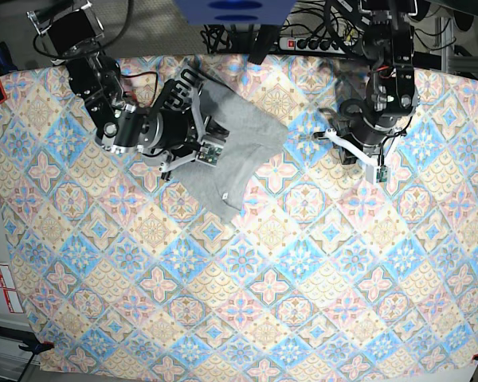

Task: Fold the T-shirt properly
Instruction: 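Drag the folded shirt bundle with the right gripper and flatten it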

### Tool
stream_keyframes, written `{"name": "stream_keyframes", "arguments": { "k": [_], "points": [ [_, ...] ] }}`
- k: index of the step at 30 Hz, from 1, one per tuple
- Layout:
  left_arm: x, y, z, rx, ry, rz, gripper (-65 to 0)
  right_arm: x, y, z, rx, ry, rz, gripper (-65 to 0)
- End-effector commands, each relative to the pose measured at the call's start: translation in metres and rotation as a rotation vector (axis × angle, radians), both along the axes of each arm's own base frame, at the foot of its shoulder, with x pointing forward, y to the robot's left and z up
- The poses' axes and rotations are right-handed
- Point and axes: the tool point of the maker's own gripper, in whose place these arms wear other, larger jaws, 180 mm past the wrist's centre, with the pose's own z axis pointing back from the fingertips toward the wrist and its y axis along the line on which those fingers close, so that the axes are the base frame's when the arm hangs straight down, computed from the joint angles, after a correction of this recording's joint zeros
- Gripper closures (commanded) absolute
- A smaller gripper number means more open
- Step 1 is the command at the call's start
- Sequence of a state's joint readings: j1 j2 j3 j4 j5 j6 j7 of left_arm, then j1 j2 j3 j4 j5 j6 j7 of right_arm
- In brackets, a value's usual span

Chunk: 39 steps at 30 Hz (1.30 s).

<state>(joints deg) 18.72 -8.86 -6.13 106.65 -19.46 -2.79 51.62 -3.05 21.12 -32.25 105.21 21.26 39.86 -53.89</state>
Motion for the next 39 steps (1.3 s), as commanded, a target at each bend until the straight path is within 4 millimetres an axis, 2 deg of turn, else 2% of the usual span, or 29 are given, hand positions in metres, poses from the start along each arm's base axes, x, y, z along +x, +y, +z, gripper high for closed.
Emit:
{"name": "stream_keyframes", "arguments": {
  "k": [1, 3, 6, 10, 15, 26, 30, 33, 35, 39],
  "points": [
    [0.002, 0.001, 0.009, 0.002, -0.032, 0.0, 0.0, 0.004, 0.018, 0.015, 0.06, -0.029, 0.033, -5.6],
    [-0.004, 0.001, 0.007, 0.003, -0.023, -0.001, 0.0, -0.005, 0.043, 0.017, 0.09, -0.02, 0.088, -5.5],
    [-0.008, 0.0, 0.006, 0.001, -0.015, -0.001, 0.0, -0.021, 0.059, -0.008, 0.077, 0.067, 0.125, -5.5],
    [-0.012, -0.002, 0.004, -0.005, -0.006, 0.001, 0.0, -0.035, 0.063, -0.04, 0.043, 0.176, 0.114, -5.1],
    [-0.012, -0.001, 0.004, -0.003, -0.006, 0.0, 0.0, -0.025, 0.049, -0.072, -0.034, 0.242, 0.093, -3.5],
    [-0.013, -0.001, 0.004, -0.002, -0.006, 0.0, 0.0, 0.021, 0.026, -0.096, -0.019, 0.264, -0.025, -3.5],
    [-0.012, 0.0, 0.004, 0.0, -0.006, 0.0, 0.0, 0.047, 0.004, -0.102, -0.005, 0.268, -0.129, -3.5],
    [-0.012, 0.0, 0.004, 0.0, -0.006, 0.0, 0.0, 0.074, -0.017, -0.1, -0.003, 0.251, -0.219, -3.5],
    [-0.012, 0.0, 0.004, 0.0, -0.006, 0.0, 0.0, 0.09, -0.033, -0.099, -0.04, 0.216, -0.25, -3.5],
    [-0.012, 0.001, 0.004, 0.002, -0.006, 0.0, 0.0, 0.111, -0.066, -0.099, -0.121, 0.152, -0.308, -3.5]
  ]
}}
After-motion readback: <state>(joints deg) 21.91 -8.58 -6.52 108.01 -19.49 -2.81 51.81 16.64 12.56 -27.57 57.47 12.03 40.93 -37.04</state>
